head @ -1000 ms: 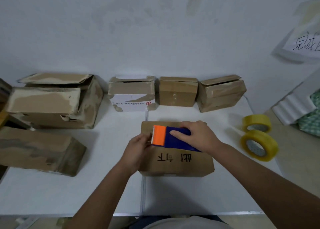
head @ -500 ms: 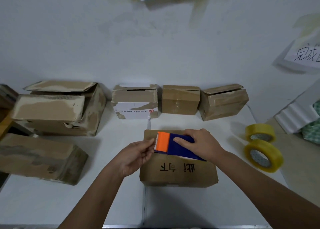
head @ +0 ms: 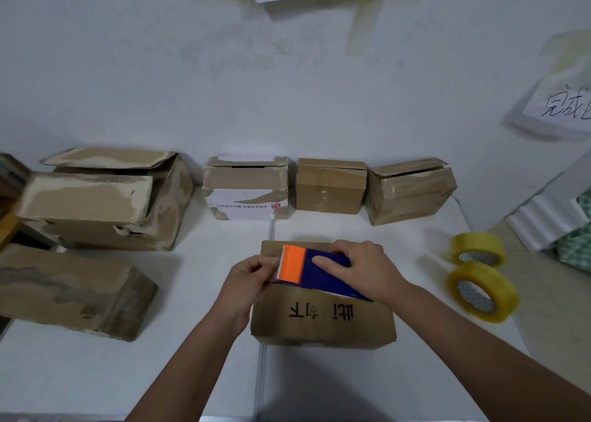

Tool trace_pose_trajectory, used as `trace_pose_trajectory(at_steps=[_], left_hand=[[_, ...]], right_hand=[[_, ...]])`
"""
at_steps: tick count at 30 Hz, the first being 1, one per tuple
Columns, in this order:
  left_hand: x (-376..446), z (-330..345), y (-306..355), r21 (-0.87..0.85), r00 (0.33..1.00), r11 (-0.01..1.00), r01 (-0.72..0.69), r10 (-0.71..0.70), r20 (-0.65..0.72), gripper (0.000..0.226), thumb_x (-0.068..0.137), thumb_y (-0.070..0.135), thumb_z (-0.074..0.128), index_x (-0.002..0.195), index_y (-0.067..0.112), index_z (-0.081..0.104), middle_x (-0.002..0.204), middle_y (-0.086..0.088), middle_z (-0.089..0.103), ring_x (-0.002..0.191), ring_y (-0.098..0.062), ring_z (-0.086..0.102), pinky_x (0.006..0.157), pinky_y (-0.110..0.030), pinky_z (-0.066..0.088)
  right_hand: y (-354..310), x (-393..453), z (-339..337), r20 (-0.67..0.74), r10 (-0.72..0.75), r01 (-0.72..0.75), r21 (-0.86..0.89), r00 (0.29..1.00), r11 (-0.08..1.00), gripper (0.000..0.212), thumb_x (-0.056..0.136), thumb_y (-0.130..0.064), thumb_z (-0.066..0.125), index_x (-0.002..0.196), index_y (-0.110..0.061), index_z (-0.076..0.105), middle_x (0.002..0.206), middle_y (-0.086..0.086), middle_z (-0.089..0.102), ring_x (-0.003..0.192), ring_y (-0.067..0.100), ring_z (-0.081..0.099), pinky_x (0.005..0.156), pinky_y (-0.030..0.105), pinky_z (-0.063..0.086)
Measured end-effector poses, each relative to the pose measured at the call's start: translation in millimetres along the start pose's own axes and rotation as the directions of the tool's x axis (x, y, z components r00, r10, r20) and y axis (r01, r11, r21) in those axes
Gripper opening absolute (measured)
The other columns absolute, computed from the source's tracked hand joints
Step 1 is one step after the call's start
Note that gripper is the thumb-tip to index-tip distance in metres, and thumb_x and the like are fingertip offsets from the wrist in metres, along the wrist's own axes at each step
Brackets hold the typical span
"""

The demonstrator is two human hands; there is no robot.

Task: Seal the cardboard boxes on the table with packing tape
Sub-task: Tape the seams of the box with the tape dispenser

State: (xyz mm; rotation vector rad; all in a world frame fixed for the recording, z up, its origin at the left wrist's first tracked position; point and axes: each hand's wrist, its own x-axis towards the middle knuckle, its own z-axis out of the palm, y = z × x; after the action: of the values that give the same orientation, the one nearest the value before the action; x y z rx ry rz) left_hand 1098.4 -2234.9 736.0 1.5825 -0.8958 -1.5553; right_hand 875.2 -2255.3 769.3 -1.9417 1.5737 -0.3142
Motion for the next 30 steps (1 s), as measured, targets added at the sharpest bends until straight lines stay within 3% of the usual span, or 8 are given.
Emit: trace_pose_trajectory(at_steps=[5,11,19,24,27,30], left_hand=[[3,7,-2,0.171,0.989,0.982,-0.085,0.104,-0.104,0.017,0.101,0.025,0.056,0.098,0.012,0.066,0.093,-0.001,0.071,0.090,-0.013,0.067,0.069,-0.023,0.051],[12,0,-4,0.297,0.970,0.946,-0.131,0.184,-0.160,0.018,0.101,0.026,0.055,0.095,0.011,0.063,0.096,-0.004,0.068,0.095,-0.019,0.064,0.075,-0.029,0.050],[23,-56,-15,0.297,0.951,0.954,-0.048,0.135,-0.279,0.013,0.098,0.020,0.060,0.091,0.010,0.067,0.099,-0.002,0.070,0.097,-0.021,0.066,0.095,-0.044,0.054],[19,-69,-24,0.236,0.973,0.971,-0.022,0.075,-0.218,0.018,0.099,0.025,0.060,0.096,0.009,0.068,0.097,-0.005,0.065,0.093,-0.022,0.062,0.085,-0.030,0.052],[20,-73,-29,0.222,0.975,0.975,0.007,0.043,-0.219,0.029,0.095,0.039,0.064,0.095,0.010,0.068,0.096,-0.003,0.066,0.091,-0.020,0.061,0.087,-0.035,0.052],[25,-73,-35,0.201,0.960,0.980,-0.002,0.058,-0.275,0.026,0.090,0.031,0.072,0.087,0.007,0.066,0.091,-0.002,0.069,0.090,-0.020,0.061,0.084,-0.038,0.053]], right_hand=[[-5,0,-4,0.018,0.011,-0.011,0.011,1.000,1.000,0.049,0.088,-0.065,0.049,0.118,-0.027,0.053,0.109,-0.009,0.065,0.089,0.008,0.062,0.070,0.019,0.052],[-4,9,-13,0.084,-0.022,0.035,-0.156,0.996,0.987,0.049,0.086,-0.074,0.042,0.112,-0.033,0.052,0.104,-0.007,0.067,0.087,0.009,0.063,0.077,0.034,0.057],[-4,14,-19,0.148,-0.035,0.075,-0.274,0.988,0.959,0.047,0.090,-0.069,0.042,0.108,-0.028,0.057,0.092,-0.006,0.063,0.076,0.009,0.058,0.063,0.025,0.045],[-9,22,-10,0.179,-0.010,0.073,-0.348,0.984,0.935,0.046,0.090,-0.070,0.042,0.102,-0.027,0.055,0.082,-0.010,0.054,0.073,0.008,0.055,0.066,0.029,0.048],[-16,29,-3,0.173,-0.016,0.085,-0.401,0.985,0.912,0.047,0.090,-0.069,0.042,0.098,-0.025,0.055,0.079,-0.009,0.052,0.072,0.009,0.053,0.060,0.025,0.039],[-21,35,4,0.156,-0.017,0.085,-0.440,0.988,0.894,0.045,0.090,-0.070,0.042,0.092,-0.026,0.052,0.073,-0.010,0.049,0.067,0.008,0.051,0.053,0.022,0.031]])
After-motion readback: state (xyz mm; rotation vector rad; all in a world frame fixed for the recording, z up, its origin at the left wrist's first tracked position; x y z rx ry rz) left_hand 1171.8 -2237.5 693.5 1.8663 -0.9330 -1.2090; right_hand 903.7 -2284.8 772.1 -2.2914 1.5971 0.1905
